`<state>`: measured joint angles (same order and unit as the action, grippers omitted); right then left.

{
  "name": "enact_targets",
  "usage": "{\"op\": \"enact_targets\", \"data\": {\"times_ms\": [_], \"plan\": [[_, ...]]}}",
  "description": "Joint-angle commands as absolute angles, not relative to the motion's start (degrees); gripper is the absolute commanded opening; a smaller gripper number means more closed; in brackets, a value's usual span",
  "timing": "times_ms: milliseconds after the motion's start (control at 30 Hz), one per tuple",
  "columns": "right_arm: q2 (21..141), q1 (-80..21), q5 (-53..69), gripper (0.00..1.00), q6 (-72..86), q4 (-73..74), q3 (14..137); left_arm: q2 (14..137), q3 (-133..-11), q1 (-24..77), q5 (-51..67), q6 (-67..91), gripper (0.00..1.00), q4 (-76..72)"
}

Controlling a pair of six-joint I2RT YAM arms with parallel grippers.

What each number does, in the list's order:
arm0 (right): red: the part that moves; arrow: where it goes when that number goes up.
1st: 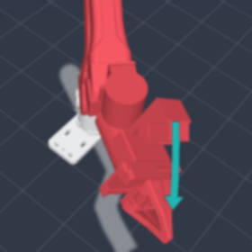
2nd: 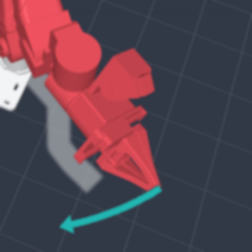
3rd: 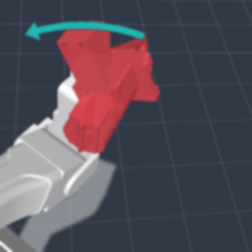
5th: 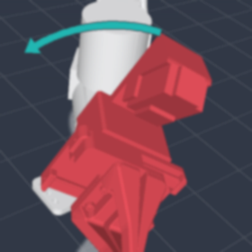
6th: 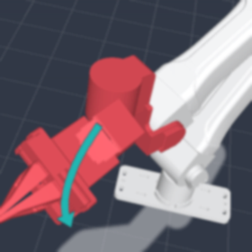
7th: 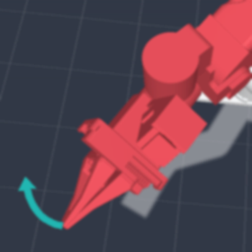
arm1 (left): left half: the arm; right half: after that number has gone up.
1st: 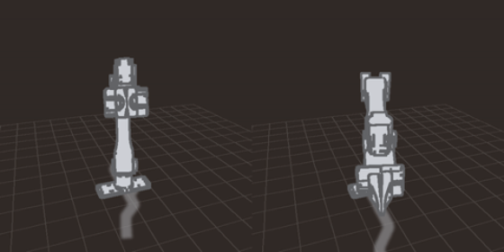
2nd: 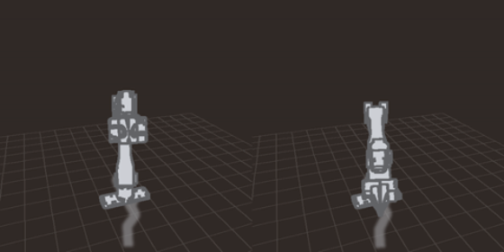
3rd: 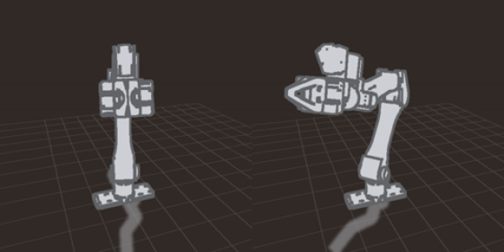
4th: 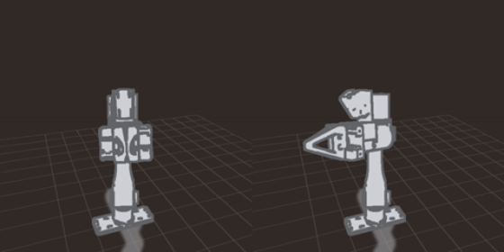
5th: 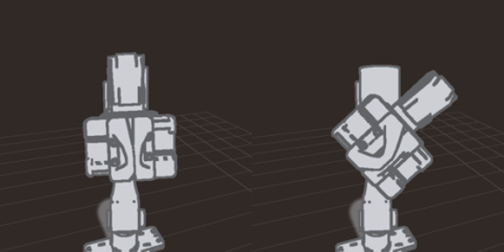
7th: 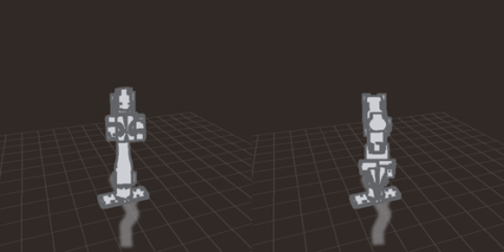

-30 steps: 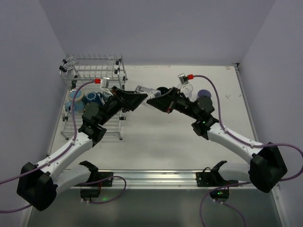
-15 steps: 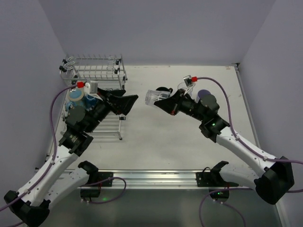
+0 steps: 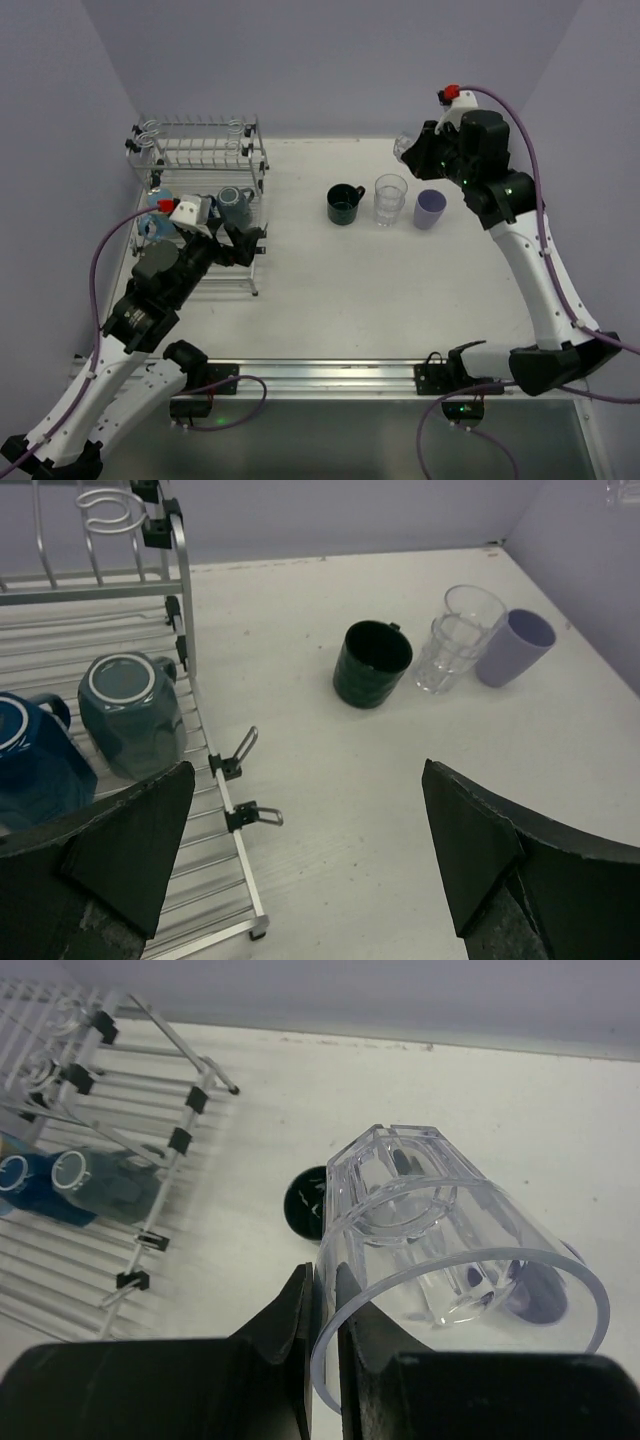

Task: Unload the cups from the dish rack

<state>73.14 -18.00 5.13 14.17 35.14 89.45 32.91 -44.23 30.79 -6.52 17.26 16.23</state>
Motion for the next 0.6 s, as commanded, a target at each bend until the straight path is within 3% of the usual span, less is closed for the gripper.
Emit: {"op": "enact_targets", "data": {"times_ms": [0,567], "plan": [[80.2,-18.4,1.1,0.0,8.9,49.0,97.9,30.8,-43.1,30.7,-9.4,12.8,1.0,17.9],[107.8,-24.5,-8.3,0.0,5.5,67.0,123.2,28.6,-41.2,27.3,-7.2,12.3,1.0,17.5]]}}
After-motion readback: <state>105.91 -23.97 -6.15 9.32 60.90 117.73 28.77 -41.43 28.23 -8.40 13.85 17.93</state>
